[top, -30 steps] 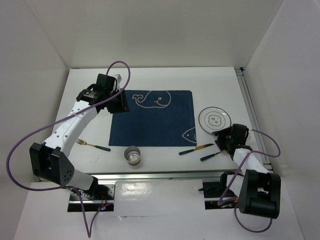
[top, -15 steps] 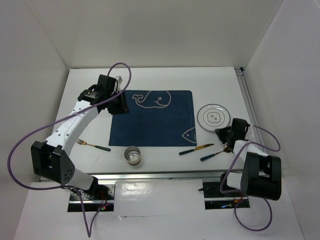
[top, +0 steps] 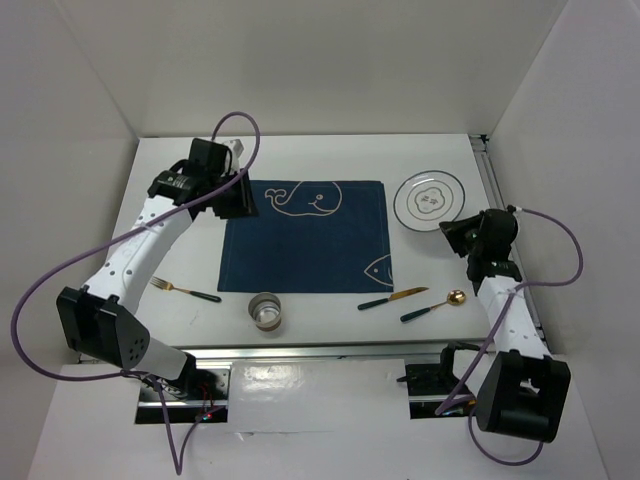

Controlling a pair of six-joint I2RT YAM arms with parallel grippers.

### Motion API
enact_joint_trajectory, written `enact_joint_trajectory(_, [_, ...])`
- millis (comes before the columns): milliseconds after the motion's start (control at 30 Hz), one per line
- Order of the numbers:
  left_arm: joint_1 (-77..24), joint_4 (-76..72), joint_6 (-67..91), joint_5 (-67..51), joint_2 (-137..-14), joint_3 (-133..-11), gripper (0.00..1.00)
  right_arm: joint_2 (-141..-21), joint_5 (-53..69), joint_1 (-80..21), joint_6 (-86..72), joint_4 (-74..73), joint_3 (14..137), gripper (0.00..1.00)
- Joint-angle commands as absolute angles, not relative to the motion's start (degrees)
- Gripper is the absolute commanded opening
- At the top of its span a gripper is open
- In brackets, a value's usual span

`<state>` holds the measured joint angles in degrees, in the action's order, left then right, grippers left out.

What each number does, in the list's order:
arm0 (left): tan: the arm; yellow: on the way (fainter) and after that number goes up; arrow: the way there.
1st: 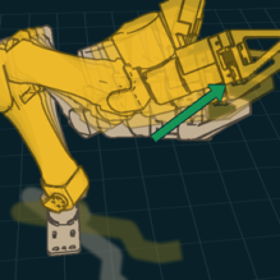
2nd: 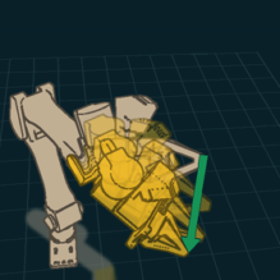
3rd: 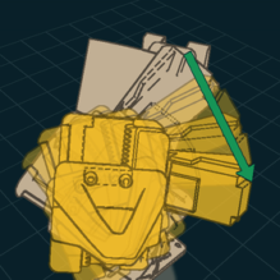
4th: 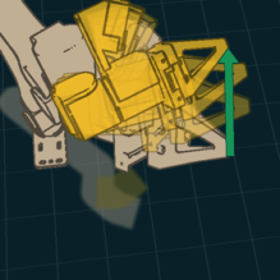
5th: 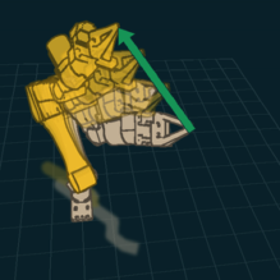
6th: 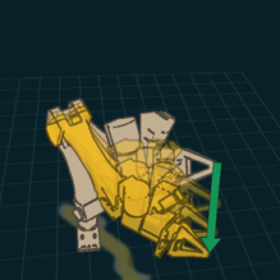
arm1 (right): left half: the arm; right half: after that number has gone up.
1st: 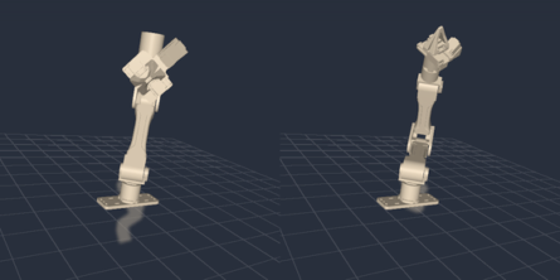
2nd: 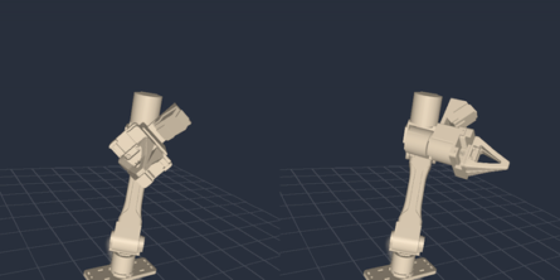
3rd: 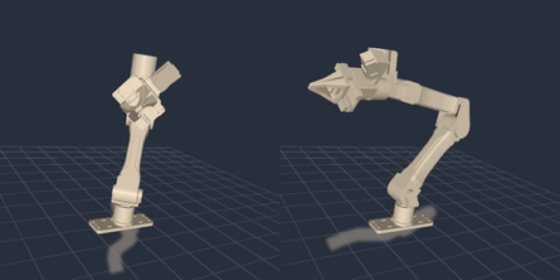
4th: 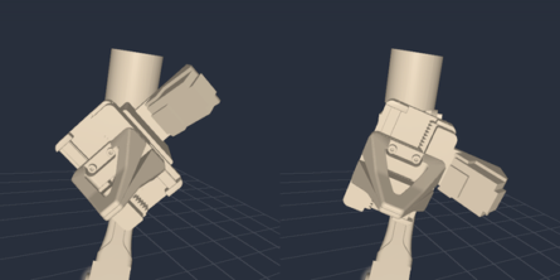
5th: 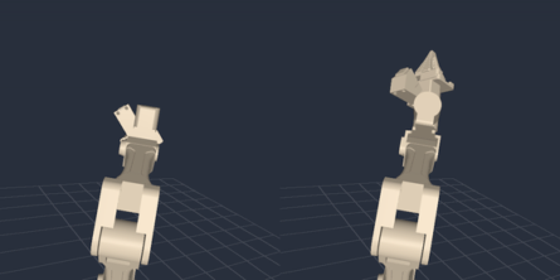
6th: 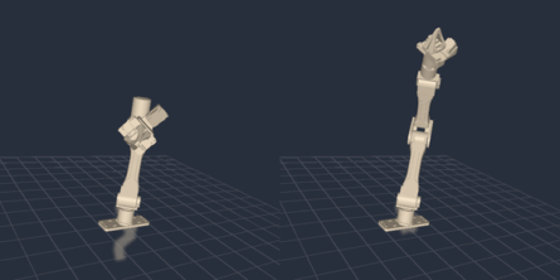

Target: Set the dinner table for one person

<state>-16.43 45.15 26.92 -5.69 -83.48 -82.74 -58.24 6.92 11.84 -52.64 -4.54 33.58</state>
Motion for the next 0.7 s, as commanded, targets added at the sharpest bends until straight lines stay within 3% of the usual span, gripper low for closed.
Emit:
enact_joint_trajectory(0, [-16.5, 47.1, 25.9, -4.4, -81.8, -86.9, 0.44, -57.3, 20.8, 12.0, -49.7, -2.4, 37.7, 0.0])
enact_joint_trajectory(100, [-16.5, 48.7, 27.0, -1.6, -81.3, -89.3, 0.45, -62.8, 29.3, 7.9, -49.7, -0.3, 41.3, 0.0])
enact_joint_trajectory(433, [-14.8, 49.8, 28.7, 0.8, -78.0, -89.9, 0.49, -87.5, 36.1, -12.4, -43.9, -0.7, 57.1, 0.0])
enact_joint_trajectory(667, [-14.2, 50.5, 29.2, -0.4, -74.7, -84.2, 0.49, -100.1, 39.0, -16.8, -44.5, 1.6, 61.7, 0.0])
